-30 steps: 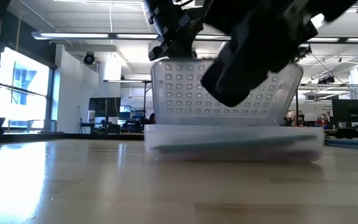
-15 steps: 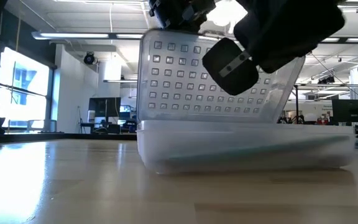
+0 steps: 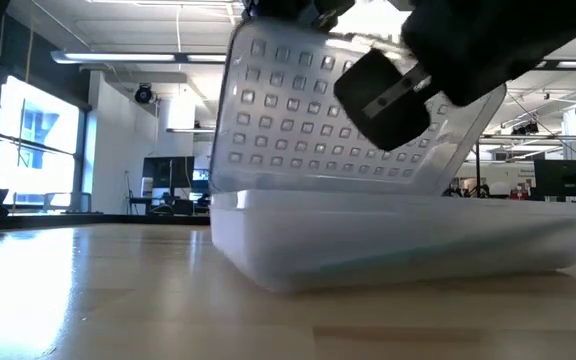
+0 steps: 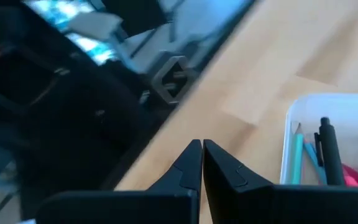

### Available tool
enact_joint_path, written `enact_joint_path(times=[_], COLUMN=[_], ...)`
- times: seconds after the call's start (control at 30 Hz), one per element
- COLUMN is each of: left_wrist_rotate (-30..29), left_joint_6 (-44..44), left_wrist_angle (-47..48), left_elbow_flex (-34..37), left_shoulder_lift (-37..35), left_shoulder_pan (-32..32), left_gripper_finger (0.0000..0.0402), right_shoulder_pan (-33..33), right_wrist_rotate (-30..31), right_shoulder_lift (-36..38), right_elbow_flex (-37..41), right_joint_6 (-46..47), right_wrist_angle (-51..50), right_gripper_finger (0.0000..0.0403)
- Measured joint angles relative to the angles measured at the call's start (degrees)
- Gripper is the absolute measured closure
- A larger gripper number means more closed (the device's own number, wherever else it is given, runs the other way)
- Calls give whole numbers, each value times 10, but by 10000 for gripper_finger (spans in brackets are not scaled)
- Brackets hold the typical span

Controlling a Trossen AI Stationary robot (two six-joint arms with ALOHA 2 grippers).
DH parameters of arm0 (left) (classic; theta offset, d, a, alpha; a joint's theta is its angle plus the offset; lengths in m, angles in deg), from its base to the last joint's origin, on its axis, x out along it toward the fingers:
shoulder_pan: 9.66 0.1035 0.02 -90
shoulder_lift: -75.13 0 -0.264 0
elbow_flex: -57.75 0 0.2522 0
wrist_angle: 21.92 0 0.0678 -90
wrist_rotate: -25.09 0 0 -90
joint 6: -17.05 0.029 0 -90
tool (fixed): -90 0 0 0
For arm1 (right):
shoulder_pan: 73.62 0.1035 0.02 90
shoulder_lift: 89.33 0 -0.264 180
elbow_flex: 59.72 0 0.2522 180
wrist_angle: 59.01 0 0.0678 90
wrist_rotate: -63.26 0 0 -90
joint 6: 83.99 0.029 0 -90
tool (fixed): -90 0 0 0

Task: Pick & place school supplies into a supply box
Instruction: Close the supply box

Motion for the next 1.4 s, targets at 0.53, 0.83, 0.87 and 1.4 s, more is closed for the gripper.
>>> enact_joint_path(times=[0.53,0.83,0.87,1.4], left_wrist_rotate=[-16,9,-4,-65], left_joint_6=[-5,-27,-39,-179], left_wrist_angle=[3,32,47,97], left_elbow_flex=[0,1,1,1], left_shoulder_lift=[0,13,13,68], left_shoulder_pan=[1,-9,-15,-201], left_gripper_finger=[365,389,386,380], right_shoulder_pan=[2,7,6,22], right_wrist_rotate=[-108,-132,-131,-125], right_shoulder_lift=[-64,-57,-54,-11], right_elbow_flex=[0,0,0,0], right_joint_6=[-46,-21,-24,-157], right_wrist_angle=[5,8,10,-113], right_gripper_finger=[403,403,403,403])
